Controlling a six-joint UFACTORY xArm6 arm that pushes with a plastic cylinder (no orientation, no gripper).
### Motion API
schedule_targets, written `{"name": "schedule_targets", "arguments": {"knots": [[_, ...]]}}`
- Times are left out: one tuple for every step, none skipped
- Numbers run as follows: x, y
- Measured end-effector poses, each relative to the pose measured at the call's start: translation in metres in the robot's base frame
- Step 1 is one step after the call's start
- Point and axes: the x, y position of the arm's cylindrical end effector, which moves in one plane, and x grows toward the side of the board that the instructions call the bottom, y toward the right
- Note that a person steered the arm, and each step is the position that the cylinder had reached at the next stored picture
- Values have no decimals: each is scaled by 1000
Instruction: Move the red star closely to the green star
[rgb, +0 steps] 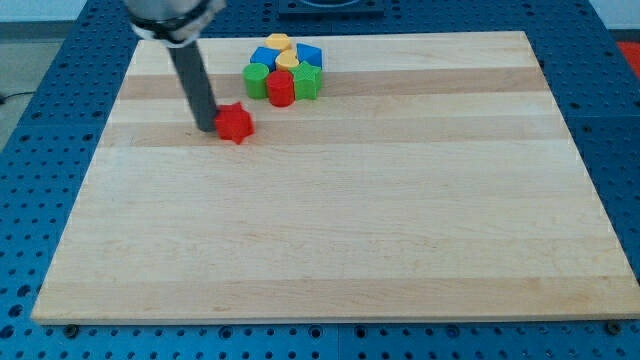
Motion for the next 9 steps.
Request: {"name": "schedule_targets", "arguments": {"knots": [[4,50],[4,96],[39,67],[47,91],[43,139],[17,139],[7,147],[7,165],[7,179]]}}
